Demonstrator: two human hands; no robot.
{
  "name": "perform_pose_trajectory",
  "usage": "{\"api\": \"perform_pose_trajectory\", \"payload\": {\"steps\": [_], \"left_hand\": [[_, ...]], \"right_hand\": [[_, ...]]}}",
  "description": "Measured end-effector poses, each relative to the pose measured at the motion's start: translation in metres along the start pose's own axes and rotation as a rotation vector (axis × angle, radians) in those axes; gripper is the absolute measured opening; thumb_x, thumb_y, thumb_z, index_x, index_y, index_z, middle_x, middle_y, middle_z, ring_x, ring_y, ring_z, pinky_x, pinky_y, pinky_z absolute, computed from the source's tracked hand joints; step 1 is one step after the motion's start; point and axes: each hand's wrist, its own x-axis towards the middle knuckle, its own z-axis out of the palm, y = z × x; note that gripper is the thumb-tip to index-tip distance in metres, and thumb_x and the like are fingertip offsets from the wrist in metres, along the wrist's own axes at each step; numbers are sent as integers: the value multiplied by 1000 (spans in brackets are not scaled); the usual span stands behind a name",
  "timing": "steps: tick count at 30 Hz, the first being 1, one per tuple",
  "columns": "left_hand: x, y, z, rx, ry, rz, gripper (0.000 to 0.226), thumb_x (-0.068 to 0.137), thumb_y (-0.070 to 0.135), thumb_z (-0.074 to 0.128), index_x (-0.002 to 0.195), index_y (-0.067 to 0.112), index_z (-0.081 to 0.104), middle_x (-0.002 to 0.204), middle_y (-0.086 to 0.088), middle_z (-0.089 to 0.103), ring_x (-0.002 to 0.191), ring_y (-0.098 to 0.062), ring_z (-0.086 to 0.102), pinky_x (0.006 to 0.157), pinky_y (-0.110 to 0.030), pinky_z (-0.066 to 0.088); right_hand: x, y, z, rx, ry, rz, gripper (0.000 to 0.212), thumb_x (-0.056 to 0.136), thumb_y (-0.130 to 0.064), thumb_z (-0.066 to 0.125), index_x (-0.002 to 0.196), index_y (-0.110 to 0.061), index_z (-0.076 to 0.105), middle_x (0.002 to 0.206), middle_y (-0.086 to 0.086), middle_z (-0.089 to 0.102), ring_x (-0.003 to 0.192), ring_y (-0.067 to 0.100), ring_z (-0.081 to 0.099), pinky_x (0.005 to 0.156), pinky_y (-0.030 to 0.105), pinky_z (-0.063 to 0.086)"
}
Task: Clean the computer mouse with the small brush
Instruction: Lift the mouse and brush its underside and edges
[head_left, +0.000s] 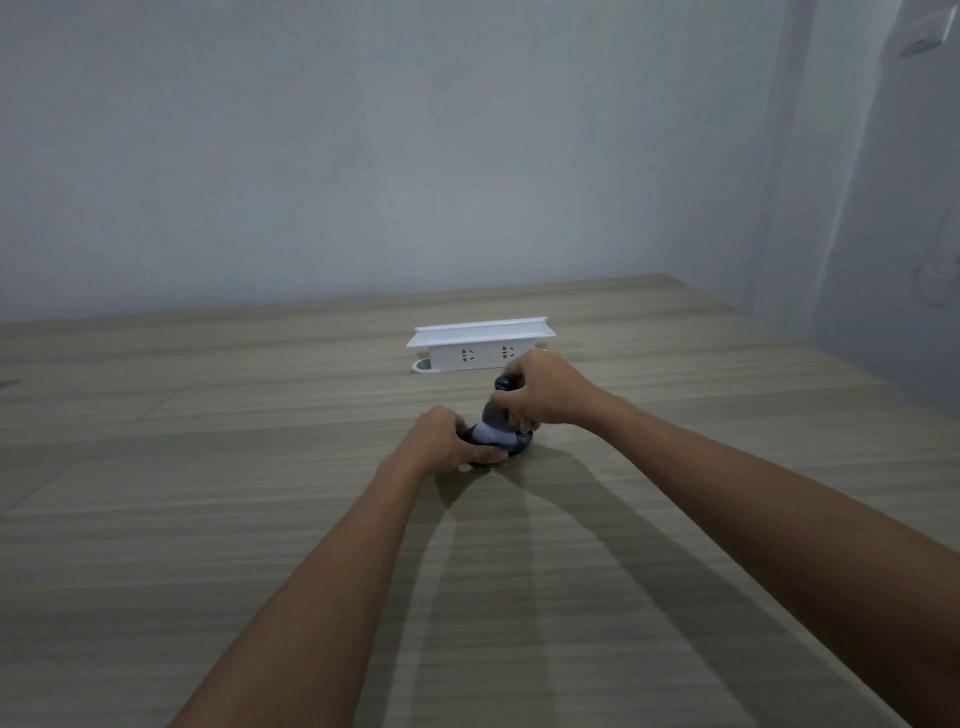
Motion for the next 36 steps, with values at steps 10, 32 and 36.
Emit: {"api": "perform_pose_trajectory", "payload": {"steps": [10, 32, 36], "left_hand": [[0, -1, 2, 10, 15, 4, 49, 64, 53, 85, 82, 8, 76, 59, 3, 64, 51, -10, 52, 51, -25, 37], [0, -5, 4, -6, 37, 16, 52, 63, 54, 85, 84, 7, 76, 66, 0, 69, 56, -11, 57, 54, -25, 40], [-2, -5, 5, -6, 56, 11, 57, 63, 55, 84, 87, 4, 75, 67, -3, 66, 59, -13, 55, 54, -25, 39]], "right_hand": [[3, 2, -5, -125, -31, 45, 25, 82, -13, 62, 63, 3, 57, 62, 21, 66, 51, 31, 59, 50, 37, 51], [16, 7, -12, -51, -111, 85, 22, 90, -17, 64, 86, 3, 70, 78, 17, 76, 68, 29, 73, 68, 40, 62], [19, 11, -13, -240, -102, 114, 19, 90, -15, 61, 82, 2, 66, 77, 18, 70, 72, 32, 69, 66, 39, 57]]}}
